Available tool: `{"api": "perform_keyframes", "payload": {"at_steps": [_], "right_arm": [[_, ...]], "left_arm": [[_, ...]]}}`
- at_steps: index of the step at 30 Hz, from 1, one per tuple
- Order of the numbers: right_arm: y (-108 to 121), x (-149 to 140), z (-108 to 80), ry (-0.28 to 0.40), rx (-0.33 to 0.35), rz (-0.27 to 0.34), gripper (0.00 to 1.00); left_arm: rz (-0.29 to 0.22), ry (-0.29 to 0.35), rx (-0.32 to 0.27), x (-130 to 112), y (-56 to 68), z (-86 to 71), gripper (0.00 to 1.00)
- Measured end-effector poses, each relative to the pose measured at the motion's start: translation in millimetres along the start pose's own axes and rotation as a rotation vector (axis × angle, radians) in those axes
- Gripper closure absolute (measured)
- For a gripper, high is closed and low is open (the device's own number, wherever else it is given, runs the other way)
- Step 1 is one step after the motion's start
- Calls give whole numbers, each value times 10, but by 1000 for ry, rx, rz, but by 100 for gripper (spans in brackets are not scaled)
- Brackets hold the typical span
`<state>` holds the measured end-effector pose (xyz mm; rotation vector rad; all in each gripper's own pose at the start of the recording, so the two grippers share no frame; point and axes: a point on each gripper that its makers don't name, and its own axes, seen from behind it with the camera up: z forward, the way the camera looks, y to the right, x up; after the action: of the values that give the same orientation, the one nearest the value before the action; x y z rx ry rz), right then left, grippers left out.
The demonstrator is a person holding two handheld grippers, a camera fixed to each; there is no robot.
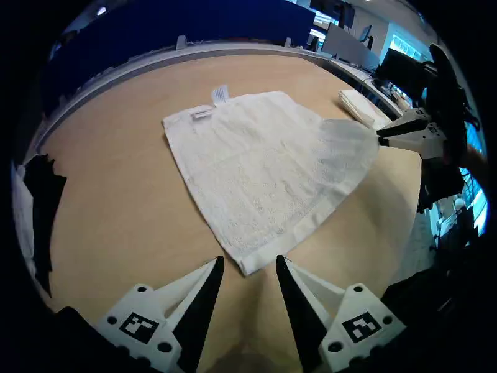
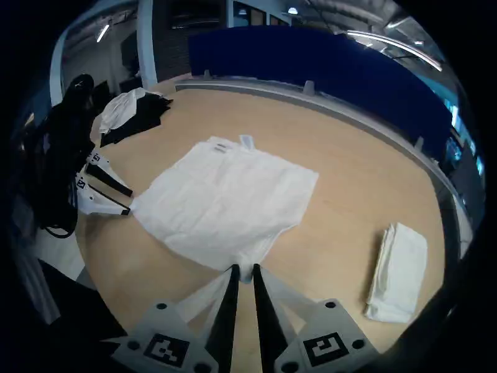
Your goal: Fold towel
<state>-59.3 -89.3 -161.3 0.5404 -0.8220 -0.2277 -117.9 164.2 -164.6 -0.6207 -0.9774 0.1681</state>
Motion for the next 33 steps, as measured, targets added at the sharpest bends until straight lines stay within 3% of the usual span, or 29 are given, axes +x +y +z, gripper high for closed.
{"api": "perform_keyframes", "payload": {"at_steps": [4, 14, 22, 33], "right_arm": [[-4, 1, 2, 2, 1, 1, 83], [-9, 4, 10, 8, 1, 2, 83], [-14, 11, 6, 11, -1, -2, 83], [-16, 62, -17, 25, -1, 0, 83]], "left_arm": [[0, -9, 0, -45, 6, 63, 42], [33, -14, 49, -53, -88, 113, 75], [48, -17, 55, -38, -67, 97, 86], [5, 14, 35, 100, -67, 9, 88]]}}
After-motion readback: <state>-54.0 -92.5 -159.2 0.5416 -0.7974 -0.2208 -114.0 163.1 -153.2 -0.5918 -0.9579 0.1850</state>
